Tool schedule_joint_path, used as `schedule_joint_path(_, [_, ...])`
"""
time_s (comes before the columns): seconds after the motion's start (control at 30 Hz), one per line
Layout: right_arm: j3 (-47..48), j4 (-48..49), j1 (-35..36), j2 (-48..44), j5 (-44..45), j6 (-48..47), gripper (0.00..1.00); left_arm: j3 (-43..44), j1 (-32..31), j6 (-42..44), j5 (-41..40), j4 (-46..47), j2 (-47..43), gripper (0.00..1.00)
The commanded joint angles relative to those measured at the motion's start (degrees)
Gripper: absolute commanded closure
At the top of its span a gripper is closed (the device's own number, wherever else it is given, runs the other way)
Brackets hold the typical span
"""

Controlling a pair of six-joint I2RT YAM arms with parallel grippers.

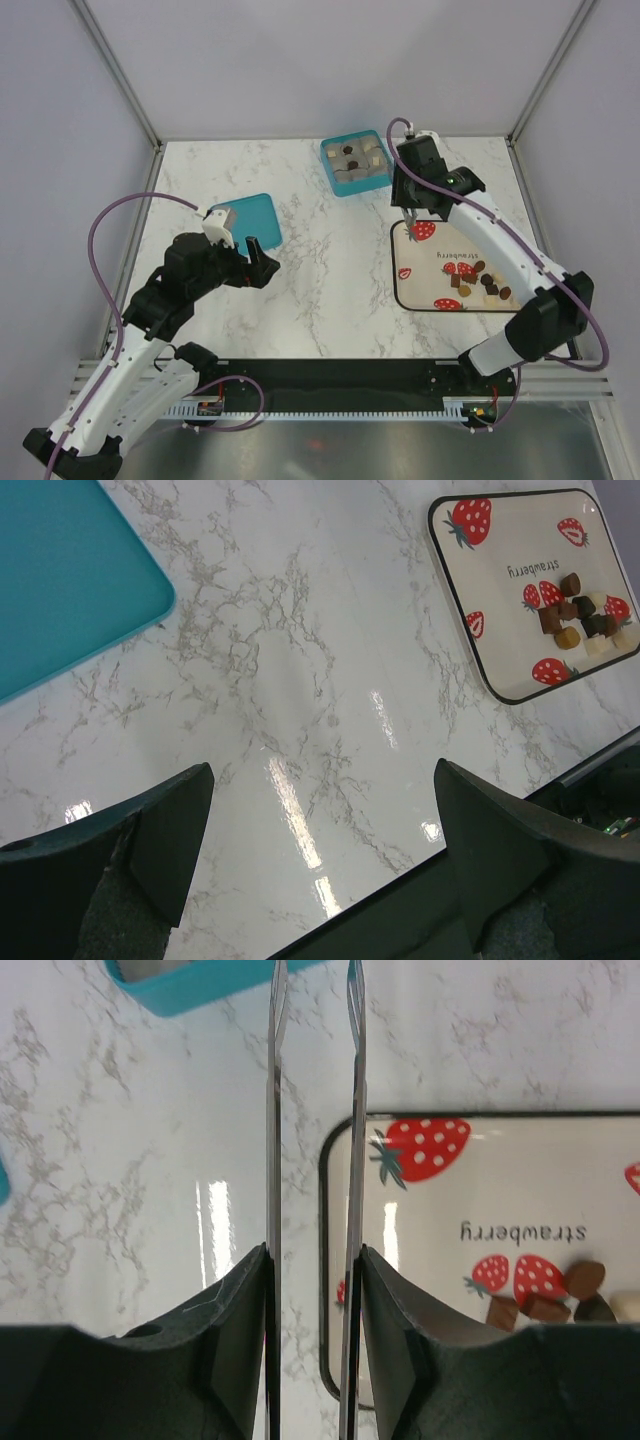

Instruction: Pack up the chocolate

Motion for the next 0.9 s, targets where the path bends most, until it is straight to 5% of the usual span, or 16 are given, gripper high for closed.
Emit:
schedule_joint_path(0.0, [-6.8, -5.1, 0.1, -7.7, 2.3, 3.5, 0.53, -0.1, -0.1, 1.8, 0.4, 1.0, -0.3, 0.01])
schedule_joint_path(0.3, [-20.2, -18.6, 0.1, -23.8, 1.8, 9.8, 0.53, 0.1, -0.1, 1.8, 0.9, 1.0, -0.2, 0.01])
schedule_joint_path(0.87, [-32.3, -26.2, -0.3, -33.9, 2.4, 18.3, 0.53, 0.2, -0.1, 1.9, 1.7, 1.0, -0.6, 0.01])
